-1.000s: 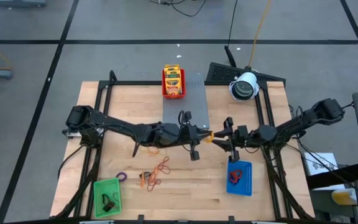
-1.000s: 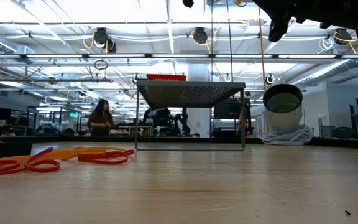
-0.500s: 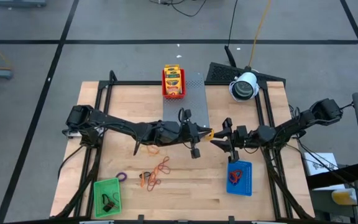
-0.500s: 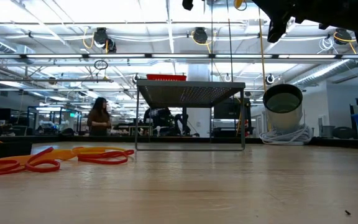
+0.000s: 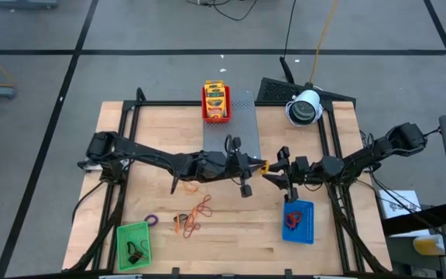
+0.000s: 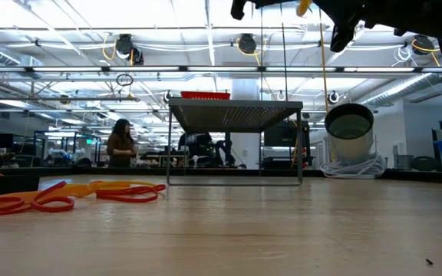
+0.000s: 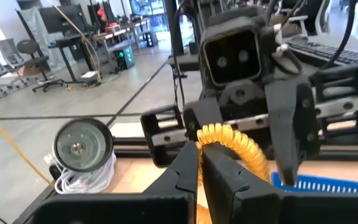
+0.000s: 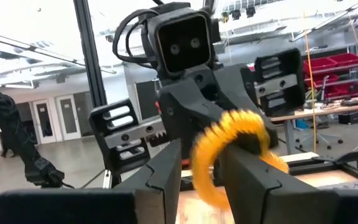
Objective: Pick & Place Office Desk Supplies
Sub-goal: Put the yellow spring keychain into the blue bin
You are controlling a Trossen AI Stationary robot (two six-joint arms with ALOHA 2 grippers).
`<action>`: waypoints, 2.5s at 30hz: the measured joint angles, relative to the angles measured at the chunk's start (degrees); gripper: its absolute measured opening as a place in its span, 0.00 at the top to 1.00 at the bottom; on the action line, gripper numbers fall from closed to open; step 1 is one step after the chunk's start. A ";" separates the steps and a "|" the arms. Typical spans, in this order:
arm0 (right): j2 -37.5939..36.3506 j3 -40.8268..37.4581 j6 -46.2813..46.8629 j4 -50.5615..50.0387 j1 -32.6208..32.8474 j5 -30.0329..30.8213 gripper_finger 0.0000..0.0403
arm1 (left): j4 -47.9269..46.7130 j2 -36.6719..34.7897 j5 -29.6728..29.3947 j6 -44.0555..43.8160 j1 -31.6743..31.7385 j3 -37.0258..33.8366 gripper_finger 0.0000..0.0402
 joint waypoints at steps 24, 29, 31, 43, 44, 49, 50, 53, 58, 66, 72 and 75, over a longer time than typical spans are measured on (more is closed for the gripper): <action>0.04 0.03 -0.22 -3.87 0.04 -0.18 0.97 | -0.44 0.41 3.32 0.10 0.32 -0.01 0.69; 0.04 0.02 -0.22 -3.91 0.08 -0.63 0.98 | -0.66 0.36 3.11 -1.08 0.46 -0.01 0.51; 0.04 0.02 -0.22 -4.00 0.07 -0.46 0.98 | -1.20 0.30 3.09 0.05 0.51 -0.01 0.47; -3.67 0.02 -2.32 -8.70 1.22 0.39 0.98 | -26.73 -12.29 2.61 -1.66 -0.05 -0.08 0.41; -4.05 0.02 -2.22 -9.32 1.22 0.42 0.98 | -28.64 -13.66 2.53 -2.14 -0.25 -0.08 0.41; -5.28 0.02 0.02 -13.31 1.22 -0.36 0.98 | -39.06 -19.48 2.65 -7.08 -2.42 -0.08 0.41; -5.33 0.02 0.84 -13.93 1.22 -2.17 0.98 | -40.91 -20.07 2.64 -8.64 -2.94 -0.08 0.41; -5.27 0.02 3.94 -14.91 1.22 -11.38 0.98 | -46.16 -21.10 2.64 -13.03 -4.49 -0.06 0.41; -5.31 0.02 12.83 -16.11 1.23 -30.05 0.98 | -51.70 -21.13 4.98 -18.66 -7.12 -0.08 0.41; -5.31 0.02 27.75 -30.43 1.25 -51.90 0.98 | -51.08 -20.90 4.67 -23.95 -10.61 -0.65 0.41; -5.29 0.00 35.17 -44.00 1.25 -58.32 0.98 | -49.81 -20.90 3.04 -24.02 -12.21 -0.65 0.41; -5.31 0.00 36.43 -49.38 1.25 -58.45 0.98 | -49.53 -20.90 3.01 -24.01 -12.47 -0.67 0.41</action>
